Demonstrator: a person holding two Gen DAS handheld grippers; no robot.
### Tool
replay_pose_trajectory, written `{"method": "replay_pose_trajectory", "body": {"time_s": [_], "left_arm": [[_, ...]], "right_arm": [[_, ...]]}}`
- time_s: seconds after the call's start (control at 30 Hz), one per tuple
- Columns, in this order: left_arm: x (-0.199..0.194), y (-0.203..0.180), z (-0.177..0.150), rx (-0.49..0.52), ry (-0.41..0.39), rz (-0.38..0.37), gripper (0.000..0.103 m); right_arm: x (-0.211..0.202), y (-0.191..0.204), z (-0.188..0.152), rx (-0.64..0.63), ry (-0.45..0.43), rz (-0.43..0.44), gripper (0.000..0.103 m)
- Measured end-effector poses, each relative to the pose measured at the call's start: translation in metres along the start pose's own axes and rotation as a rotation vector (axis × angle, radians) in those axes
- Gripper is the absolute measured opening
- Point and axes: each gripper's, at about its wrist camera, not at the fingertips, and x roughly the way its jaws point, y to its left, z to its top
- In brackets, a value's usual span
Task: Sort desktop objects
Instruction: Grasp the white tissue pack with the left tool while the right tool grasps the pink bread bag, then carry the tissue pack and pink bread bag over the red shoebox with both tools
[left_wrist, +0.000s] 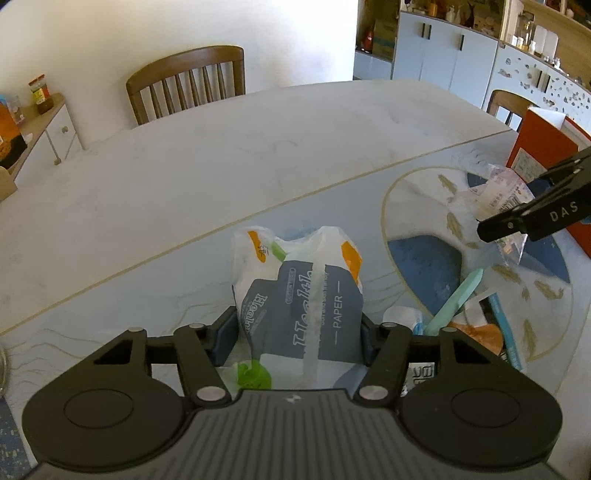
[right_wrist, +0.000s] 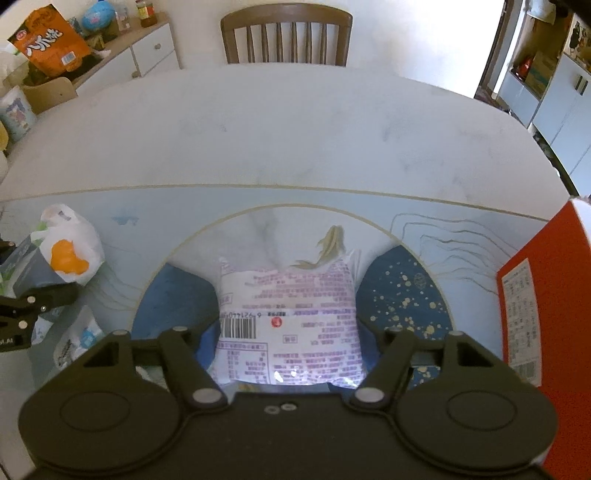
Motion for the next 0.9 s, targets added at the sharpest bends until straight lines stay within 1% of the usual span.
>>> {"method": "replay_pose_trajectory", "body": {"time_s": [0.27, 0.6, 0.9], "left_arm": [[-0.024, -0.017, 0.014, -0.002, -0.013, 0.002, 0.061], [-0.056, -0.060, 0.033, 0.018, -0.051, -0.026, 0.061], [-0.081, -0.100, 0.048, 0.032, -0.069, -0.057, 0.061]], "right_arm": [[-0.032, -0.007, -0.005, 0.013, -0.024, 0.026, 0.072], [-0.076, -0.019, -0.019, 0.014, -0.045, 0.044, 0.072], [-0.114, -0.040, -0.033, 0.012, -0.053, 0.053, 0.072]]}}
